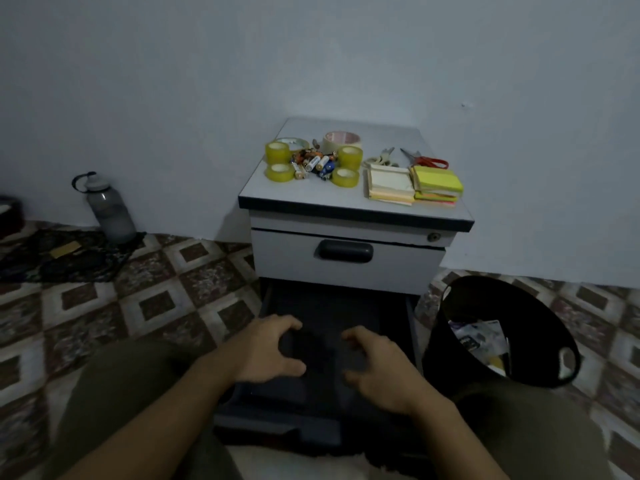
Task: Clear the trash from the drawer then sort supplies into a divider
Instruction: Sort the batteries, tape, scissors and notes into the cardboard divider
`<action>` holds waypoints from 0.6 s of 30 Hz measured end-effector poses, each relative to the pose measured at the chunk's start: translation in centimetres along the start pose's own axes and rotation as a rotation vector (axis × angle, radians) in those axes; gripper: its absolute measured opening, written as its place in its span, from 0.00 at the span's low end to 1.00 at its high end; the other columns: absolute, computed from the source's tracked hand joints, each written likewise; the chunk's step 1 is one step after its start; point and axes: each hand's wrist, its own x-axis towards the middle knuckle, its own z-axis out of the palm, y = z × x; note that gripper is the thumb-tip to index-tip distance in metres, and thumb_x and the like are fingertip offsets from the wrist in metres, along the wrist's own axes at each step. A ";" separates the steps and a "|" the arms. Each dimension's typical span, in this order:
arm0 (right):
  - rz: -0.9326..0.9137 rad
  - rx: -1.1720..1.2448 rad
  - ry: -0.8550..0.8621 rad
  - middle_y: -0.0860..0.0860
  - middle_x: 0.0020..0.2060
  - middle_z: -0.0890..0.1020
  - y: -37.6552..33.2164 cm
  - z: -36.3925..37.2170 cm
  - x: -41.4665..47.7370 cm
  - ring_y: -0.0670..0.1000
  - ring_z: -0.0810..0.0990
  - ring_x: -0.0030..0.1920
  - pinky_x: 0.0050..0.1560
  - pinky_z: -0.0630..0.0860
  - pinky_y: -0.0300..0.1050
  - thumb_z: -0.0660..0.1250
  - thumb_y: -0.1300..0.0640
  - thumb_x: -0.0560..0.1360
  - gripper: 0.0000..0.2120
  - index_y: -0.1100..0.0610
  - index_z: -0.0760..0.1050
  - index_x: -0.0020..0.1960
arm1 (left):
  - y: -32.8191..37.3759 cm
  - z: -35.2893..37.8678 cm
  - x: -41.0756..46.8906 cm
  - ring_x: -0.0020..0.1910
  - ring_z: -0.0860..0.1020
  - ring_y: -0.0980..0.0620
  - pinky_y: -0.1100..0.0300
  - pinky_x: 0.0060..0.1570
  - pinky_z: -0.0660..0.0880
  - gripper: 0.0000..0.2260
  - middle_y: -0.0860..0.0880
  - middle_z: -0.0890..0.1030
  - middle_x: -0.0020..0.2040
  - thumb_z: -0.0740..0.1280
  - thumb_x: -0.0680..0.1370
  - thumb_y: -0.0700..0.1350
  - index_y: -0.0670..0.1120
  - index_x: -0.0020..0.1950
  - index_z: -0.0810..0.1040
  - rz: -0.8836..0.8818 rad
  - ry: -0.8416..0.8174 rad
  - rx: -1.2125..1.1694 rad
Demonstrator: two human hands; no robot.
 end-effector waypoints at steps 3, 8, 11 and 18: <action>0.066 -0.068 -0.167 0.49 0.66 0.74 1.4 2.1 -0.8 0.52 0.70 0.67 0.67 0.70 0.48 0.72 0.45 0.66 0.36 0.46 0.65 0.71 | -1.1 2.2 -0.5 0.68 0.66 0.52 0.55 0.68 0.67 0.39 0.56 0.68 0.69 0.76 0.67 0.61 0.58 0.75 0.63 -0.031 -0.116 0.032; 0.142 -0.174 -0.321 0.51 0.67 0.71 3.1 3.6 -1.7 0.57 0.69 0.68 0.66 0.71 0.50 0.73 0.46 0.64 0.41 0.47 0.62 0.73 | -1.9 4.1 -1.1 0.74 0.58 0.49 0.54 0.73 0.61 0.44 0.54 0.60 0.76 0.76 0.69 0.58 0.53 0.79 0.57 -0.035 -0.162 0.146; 0.181 -0.232 -0.365 0.52 0.70 0.68 3.6 4.3 -2.0 0.58 0.65 0.70 0.70 0.68 0.53 0.72 0.51 0.70 0.40 0.49 0.58 0.77 | -2.5 4.9 -1.2 0.75 0.57 0.49 0.54 0.74 0.59 0.43 0.54 0.59 0.77 0.75 0.69 0.59 0.54 0.79 0.58 -0.030 -0.193 0.168; 0.220 -0.306 -0.341 0.54 0.70 0.68 4.7 4.9 -1.9 0.60 0.65 0.70 0.70 0.69 0.54 0.72 0.53 0.71 0.36 0.50 0.62 0.75 | -2.7 5.7 -1.1 0.78 0.51 0.52 0.55 0.77 0.53 0.37 0.55 0.54 0.80 0.74 0.73 0.56 0.57 0.78 0.60 0.026 -0.255 0.212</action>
